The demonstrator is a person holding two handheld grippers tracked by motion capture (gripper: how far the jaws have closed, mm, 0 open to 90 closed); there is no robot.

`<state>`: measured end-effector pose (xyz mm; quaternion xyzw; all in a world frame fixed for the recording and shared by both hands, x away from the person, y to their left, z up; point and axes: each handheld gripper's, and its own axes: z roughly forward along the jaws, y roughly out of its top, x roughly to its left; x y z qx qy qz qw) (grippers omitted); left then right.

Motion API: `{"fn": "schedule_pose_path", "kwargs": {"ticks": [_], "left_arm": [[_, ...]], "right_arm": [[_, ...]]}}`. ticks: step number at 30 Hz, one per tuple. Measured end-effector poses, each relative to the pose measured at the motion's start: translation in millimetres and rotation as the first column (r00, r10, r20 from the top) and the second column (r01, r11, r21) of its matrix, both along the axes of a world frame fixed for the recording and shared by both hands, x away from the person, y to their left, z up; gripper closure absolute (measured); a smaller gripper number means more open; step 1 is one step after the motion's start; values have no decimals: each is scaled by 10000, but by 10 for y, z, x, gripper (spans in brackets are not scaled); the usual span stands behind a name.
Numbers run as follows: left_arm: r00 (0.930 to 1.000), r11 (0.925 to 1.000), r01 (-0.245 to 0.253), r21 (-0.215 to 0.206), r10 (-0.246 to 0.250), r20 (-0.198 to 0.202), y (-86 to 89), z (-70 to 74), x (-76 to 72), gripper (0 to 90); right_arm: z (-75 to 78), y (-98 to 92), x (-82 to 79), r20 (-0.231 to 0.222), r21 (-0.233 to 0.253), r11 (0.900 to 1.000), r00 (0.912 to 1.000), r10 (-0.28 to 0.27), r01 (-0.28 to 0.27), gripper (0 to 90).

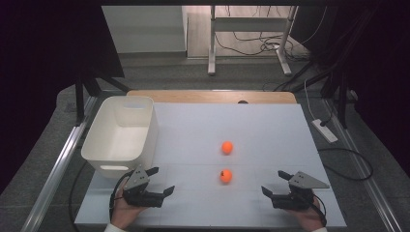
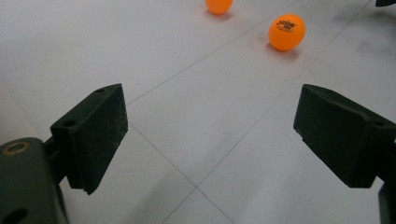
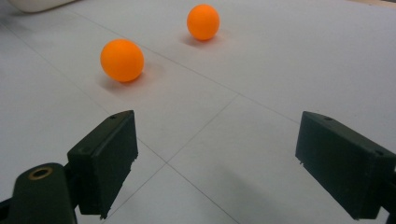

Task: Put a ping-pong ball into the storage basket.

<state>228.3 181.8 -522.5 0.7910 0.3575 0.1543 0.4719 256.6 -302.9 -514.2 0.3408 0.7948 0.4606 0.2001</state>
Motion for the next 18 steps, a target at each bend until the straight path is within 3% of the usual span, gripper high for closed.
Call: {"fn": "schedule_pose_path", "kwargs": {"ticks": [18], "left_arm": [[9997, 9997, -223, 139, 222, 106, -14, 39, -49, 111]], "right_arm": [[-32, 22, 68, -337, 92, 9999, 9994, 44, -41, 133]]}}
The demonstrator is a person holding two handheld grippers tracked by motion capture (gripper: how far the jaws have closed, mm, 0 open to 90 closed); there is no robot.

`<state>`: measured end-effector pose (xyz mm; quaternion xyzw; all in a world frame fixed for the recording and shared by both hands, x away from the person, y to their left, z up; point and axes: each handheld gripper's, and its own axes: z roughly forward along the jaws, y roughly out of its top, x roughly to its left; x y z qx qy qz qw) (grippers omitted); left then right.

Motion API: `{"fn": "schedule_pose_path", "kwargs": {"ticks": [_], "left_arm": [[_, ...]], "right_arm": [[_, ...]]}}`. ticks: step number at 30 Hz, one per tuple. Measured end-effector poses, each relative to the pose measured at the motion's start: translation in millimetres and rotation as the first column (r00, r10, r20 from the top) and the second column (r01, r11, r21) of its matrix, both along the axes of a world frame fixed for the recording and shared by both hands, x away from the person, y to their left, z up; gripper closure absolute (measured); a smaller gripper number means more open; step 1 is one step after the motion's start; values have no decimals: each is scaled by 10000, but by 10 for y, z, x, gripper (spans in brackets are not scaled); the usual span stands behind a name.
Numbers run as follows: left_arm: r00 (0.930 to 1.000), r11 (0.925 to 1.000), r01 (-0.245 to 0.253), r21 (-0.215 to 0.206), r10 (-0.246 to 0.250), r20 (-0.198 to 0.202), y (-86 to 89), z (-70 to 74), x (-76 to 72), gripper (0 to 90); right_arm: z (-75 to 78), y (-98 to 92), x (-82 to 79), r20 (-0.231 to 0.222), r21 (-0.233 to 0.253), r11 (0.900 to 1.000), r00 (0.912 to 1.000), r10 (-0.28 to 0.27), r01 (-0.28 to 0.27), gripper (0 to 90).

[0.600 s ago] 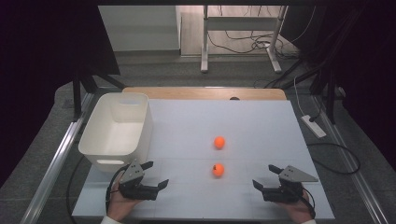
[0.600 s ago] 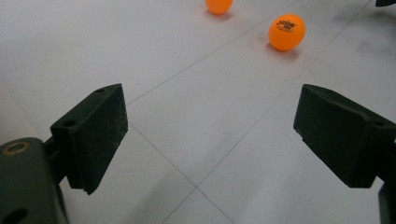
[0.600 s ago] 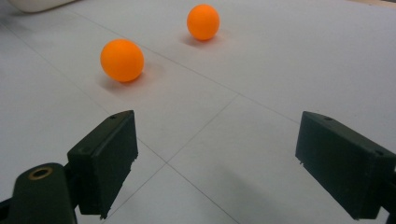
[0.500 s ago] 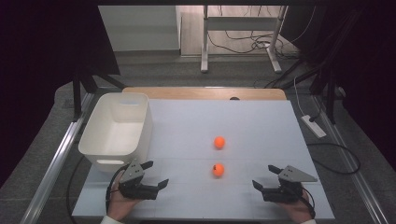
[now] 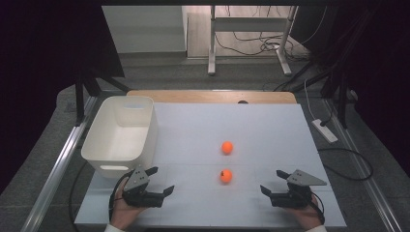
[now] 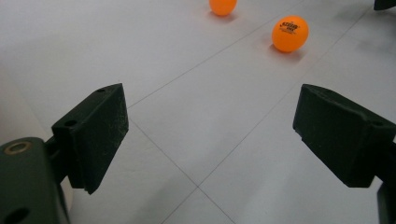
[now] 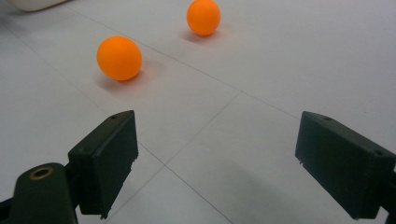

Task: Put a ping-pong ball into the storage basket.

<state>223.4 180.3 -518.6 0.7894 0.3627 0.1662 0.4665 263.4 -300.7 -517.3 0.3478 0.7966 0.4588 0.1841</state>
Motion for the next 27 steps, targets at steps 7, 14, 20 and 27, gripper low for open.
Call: {"fn": "schedule_pose_path", "kwargs": {"ticks": [7, 14, 20, 27], "left_arm": [[9999, 9999, -113, -109, 112, -93, -1, 19, -11, 113], [9999, 9997, -155, -202, 154, -77, -29, 51, 8, 113], [9997, 9996, -231, -152, 229, -85, -65, 94, 26, 113], [9996, 9992, -283, -279, 281, -101, -68, 141, 28, 113]], "right_arm": [[-2, 37, -11, 18, -126, 9998, 9999, 125, -124, 134], [5, 25, -32, 9, -48, 10000, 10000, 56, -56, 134], [9, 19, -48, 81, -68, 9999, 9999, 143, -142, 135], [0, 23, -40, 64, -86, 9998, 9998, 196, -196, 135]]}}
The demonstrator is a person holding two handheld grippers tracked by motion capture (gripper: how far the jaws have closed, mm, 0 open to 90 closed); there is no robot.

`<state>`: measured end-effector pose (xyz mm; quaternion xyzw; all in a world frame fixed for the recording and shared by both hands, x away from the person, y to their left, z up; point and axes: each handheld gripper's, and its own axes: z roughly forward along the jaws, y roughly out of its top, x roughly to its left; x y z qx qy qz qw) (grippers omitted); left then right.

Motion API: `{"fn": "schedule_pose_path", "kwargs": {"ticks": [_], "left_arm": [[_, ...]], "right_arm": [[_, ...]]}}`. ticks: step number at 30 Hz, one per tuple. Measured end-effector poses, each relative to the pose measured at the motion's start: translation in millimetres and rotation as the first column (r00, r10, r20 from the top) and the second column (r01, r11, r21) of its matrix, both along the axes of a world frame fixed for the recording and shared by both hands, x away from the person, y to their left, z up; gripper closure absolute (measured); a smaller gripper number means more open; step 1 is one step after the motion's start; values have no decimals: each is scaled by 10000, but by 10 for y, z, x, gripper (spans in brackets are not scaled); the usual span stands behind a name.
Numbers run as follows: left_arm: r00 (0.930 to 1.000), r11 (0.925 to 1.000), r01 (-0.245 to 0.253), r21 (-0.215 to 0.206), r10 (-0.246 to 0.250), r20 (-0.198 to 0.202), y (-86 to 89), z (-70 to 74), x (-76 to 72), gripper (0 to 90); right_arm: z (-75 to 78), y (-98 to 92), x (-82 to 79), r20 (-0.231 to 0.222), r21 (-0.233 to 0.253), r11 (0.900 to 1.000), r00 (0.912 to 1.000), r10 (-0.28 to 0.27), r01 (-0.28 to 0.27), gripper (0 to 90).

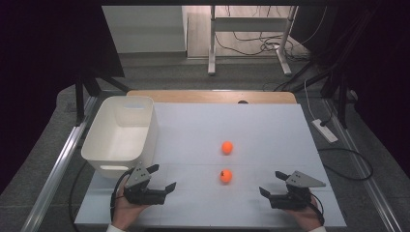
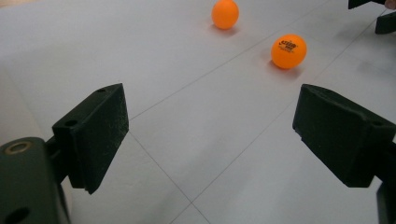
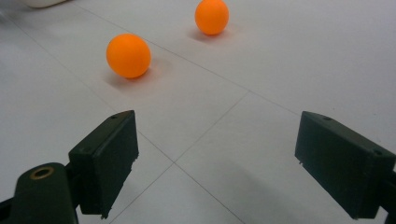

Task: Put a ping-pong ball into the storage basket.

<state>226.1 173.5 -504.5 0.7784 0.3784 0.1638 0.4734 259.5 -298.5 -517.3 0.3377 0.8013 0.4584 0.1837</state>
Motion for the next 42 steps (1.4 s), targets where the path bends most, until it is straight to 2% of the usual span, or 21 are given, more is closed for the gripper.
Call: {"fn": "schedule_pose_path", "kwargs": {"ticks": [4, 12, 21, 25, 32, 42], "left_arm": [[10000, 9999, 77, -127, -78, -29, -27, 37, 14, 113], [9997, 9996, 260, -116, -260, -36, -93, 101, 56, 114], [9993, 9992, 327, -234, -330, -153, -131, 97, 92, 114], [9982, 9983, 430, -383, -445, -398, -156, 105, 135, 114], [9971, 9984, 525, -232, -537, -540, -217, 109, 200, 114], [9966, 9976, 611, -338, -629, -536, -314, 154, 277, 116]], "right_arm": [[-5, 12, -2, -25, -99, 9999, 10000, 40, -40, 136], [-4, 2, 6, -19, -44, 10000, 10000, -2, 2, 136], [-12, 6, 12, -58, -96, 9999, 10000, 29, -30, 136], [-19, 5, 16, -102, -30, 10000, 9999, -5, 5, 137], [-18, -1, 20, -90, -36, 10000, 10000, -13, 13, 137], [-26, -1, 27, -111, -55, 10000, 9999, 6, -6, 138]]}}
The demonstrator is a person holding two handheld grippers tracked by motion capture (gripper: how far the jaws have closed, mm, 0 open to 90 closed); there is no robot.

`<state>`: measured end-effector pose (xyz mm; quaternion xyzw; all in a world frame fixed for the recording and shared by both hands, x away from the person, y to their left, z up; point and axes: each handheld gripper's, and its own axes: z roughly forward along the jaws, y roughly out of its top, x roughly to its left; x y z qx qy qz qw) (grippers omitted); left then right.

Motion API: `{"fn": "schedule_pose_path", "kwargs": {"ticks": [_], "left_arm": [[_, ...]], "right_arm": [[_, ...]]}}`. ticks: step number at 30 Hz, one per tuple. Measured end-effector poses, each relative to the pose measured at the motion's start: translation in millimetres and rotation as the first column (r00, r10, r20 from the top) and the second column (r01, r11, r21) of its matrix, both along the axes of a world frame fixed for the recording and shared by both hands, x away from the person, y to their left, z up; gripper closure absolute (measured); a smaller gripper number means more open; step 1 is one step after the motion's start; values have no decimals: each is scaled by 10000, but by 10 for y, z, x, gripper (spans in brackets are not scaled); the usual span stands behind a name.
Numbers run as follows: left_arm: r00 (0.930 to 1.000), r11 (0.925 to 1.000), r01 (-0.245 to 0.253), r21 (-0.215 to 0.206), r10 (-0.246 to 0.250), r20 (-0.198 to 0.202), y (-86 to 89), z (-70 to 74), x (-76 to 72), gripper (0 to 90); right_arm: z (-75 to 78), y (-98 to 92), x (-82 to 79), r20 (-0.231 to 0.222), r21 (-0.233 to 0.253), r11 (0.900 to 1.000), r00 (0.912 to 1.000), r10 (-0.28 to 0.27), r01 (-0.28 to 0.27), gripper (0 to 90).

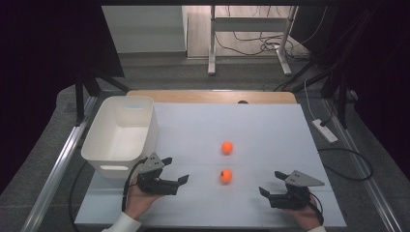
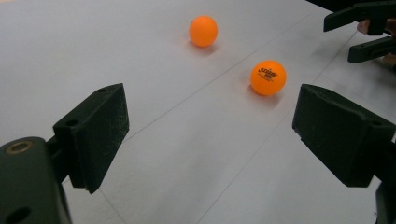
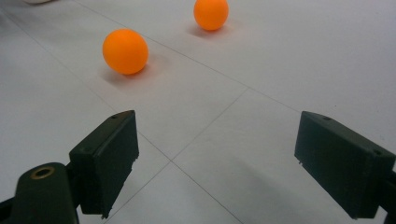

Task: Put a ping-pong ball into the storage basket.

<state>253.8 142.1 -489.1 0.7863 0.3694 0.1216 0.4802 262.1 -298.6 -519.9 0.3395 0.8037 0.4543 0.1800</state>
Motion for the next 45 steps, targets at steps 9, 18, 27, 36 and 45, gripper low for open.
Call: {"fn": "schedule_pose_path", "kwargs": {"ticks": [9, 18, 27, 36, 45], "left_arm": [[9997, 9998, 206, 65, -205, -123, -99, 28, 34, 117], [9989, 9990, 424, 138, -422, -188, -203, 35, 71, 117], [9978, 9979, 634, 121, -632, -179, -302, 68, 125, 118], [9968, 9967, 784, 189, -780, -169, -373, 99, 163, 118], [9946, 9944, 1030, 231, -1027, -161, -482, 118, 205, 120]], "right_arm": [[23, 6, -12, 43, 157, 9999, 10000, 63, -64, 139], [21, 9, -7, 28, 150, 9999, 10000, 84, -85, 139], [22, 33, -10, 44, 115, 9998, 9999, 152, -153, 139], [20, 32, -10, 57, 93, 9999, 9999, 134, -135, 139], [20, 30, -9, 76, 70, 9999, 9999, 114, -115, 139]]}}
